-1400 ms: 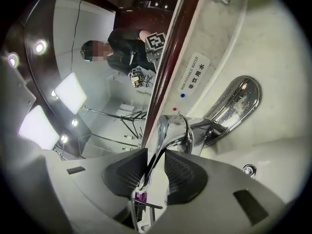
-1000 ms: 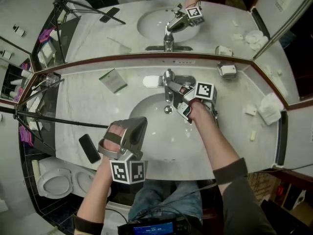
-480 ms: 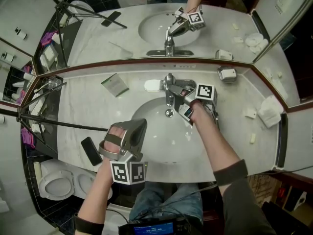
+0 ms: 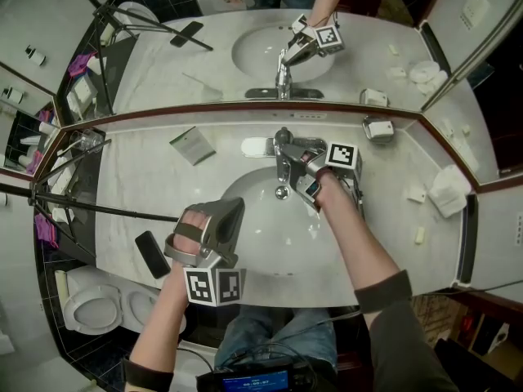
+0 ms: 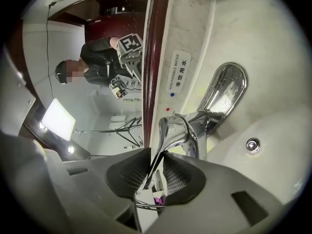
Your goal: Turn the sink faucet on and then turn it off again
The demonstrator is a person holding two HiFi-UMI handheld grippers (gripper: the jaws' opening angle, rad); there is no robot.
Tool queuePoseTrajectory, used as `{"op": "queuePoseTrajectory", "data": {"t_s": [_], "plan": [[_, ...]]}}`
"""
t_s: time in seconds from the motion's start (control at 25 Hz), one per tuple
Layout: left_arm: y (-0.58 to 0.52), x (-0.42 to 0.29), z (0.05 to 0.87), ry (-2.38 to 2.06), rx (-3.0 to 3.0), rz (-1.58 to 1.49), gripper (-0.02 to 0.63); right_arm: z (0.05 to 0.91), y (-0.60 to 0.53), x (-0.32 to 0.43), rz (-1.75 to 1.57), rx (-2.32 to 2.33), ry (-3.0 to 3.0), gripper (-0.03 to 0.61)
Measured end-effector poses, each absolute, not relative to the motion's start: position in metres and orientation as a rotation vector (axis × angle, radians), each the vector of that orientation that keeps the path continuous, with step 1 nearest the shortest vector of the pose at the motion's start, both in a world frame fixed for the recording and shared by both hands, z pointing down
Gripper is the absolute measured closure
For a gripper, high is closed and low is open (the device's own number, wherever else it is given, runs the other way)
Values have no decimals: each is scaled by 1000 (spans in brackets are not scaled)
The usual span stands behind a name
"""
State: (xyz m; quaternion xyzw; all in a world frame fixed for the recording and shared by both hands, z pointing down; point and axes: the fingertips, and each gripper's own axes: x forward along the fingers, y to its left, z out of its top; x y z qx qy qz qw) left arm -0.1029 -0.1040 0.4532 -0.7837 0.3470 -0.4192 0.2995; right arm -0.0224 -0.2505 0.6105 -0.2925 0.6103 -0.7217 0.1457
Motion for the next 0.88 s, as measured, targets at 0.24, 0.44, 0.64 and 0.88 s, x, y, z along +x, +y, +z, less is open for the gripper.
{"op": "queuePoseTrajectory", "data": {"t_s": [0.24,0.44,0.64,0.88], "plan": [[-107,-102,451,929,-2080,-1109,611,611,-252,-20,-2124,-898,1742,486],[-108,-103,449,934,-2082,-1113,612,610,-252,-23,-2205,-957,1642,495],[-110,-105,445,945,-2080,-1109,612,619,-247,-16,-2265,-1077,1649,500],[-113,-109,442,961,-2081,-1109,611,619,-254,-15,-2273,-1106,1607,496]]}}
